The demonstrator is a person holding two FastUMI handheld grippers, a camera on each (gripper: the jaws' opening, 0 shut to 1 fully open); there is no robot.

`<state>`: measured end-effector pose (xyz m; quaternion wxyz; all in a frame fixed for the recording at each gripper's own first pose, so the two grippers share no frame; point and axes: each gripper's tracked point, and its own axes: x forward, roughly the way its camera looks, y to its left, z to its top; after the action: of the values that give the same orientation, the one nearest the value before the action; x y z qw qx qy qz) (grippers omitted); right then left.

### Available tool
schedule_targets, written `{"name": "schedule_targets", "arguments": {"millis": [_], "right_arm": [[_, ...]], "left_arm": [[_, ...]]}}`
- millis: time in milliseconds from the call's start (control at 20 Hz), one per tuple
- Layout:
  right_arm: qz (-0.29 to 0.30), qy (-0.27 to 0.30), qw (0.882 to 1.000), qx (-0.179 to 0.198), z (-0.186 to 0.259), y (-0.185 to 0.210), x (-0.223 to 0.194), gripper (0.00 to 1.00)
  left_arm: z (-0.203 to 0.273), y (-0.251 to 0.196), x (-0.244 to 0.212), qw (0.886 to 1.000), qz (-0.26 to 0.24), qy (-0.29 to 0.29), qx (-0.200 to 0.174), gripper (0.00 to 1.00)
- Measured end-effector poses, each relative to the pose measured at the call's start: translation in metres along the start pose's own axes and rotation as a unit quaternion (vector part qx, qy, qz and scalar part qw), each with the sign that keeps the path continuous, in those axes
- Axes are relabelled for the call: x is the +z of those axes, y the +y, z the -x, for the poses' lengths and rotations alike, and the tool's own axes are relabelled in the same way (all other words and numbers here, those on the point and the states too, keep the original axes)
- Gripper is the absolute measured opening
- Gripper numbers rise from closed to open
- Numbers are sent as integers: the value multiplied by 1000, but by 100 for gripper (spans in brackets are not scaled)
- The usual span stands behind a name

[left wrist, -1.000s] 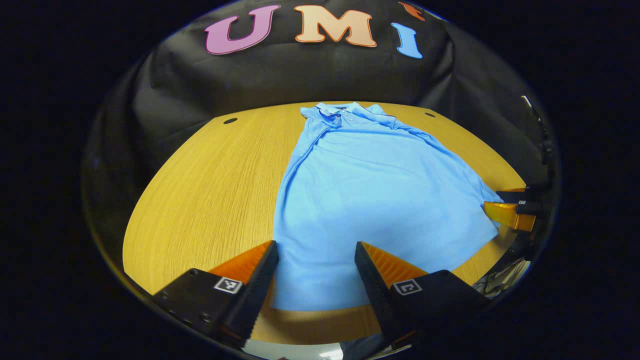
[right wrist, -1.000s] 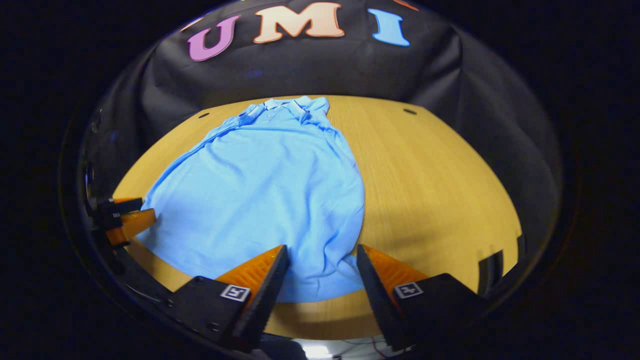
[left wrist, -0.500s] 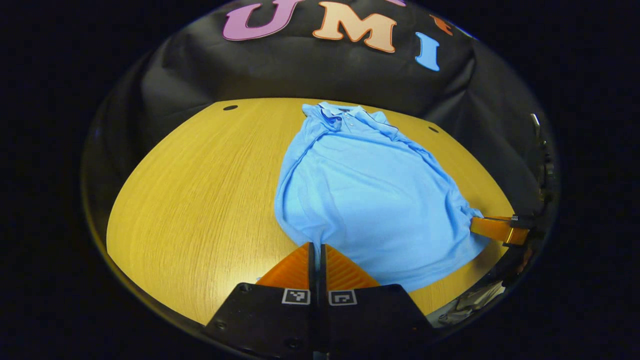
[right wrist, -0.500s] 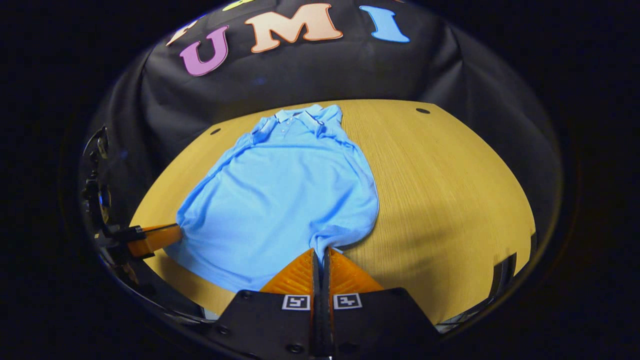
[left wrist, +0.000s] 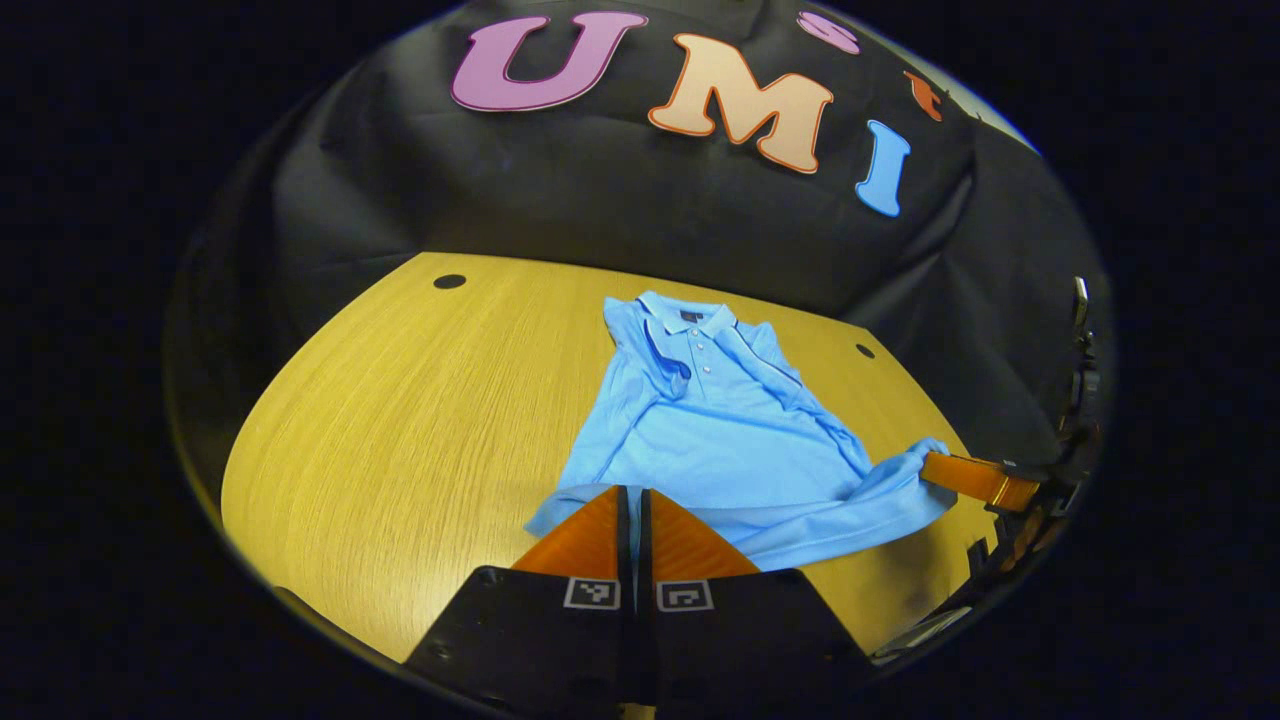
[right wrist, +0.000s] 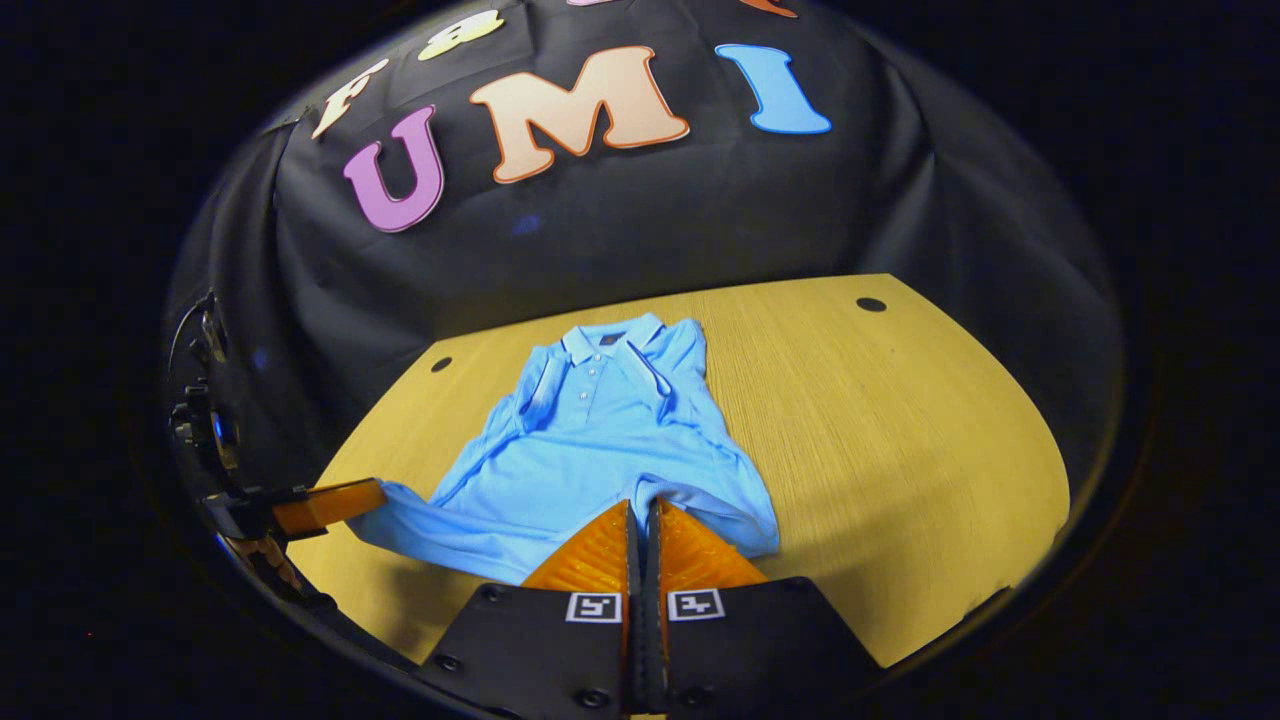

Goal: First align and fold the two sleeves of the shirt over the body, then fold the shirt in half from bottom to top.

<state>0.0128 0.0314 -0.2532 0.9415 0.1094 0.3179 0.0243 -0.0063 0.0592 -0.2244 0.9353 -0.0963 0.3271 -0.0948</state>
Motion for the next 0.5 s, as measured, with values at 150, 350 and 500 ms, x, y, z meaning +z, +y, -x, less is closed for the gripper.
{"name": "schedule_targets", "arguments": {"millis": [150,350,500], "right_arm": [[-12,-22,1000,-2,-24,2,33,2],[-21,-47,999,-7,-61,3,70,2],[-22,-60,998,-8,-90,5,94,2]], "left_arm": [[-23,3,29,1000,-4,-12,-5,0],[-57,6,64,1000,-5,-25,-11,0],[-85,11,92,999,-11,-37,-13,0]]}}
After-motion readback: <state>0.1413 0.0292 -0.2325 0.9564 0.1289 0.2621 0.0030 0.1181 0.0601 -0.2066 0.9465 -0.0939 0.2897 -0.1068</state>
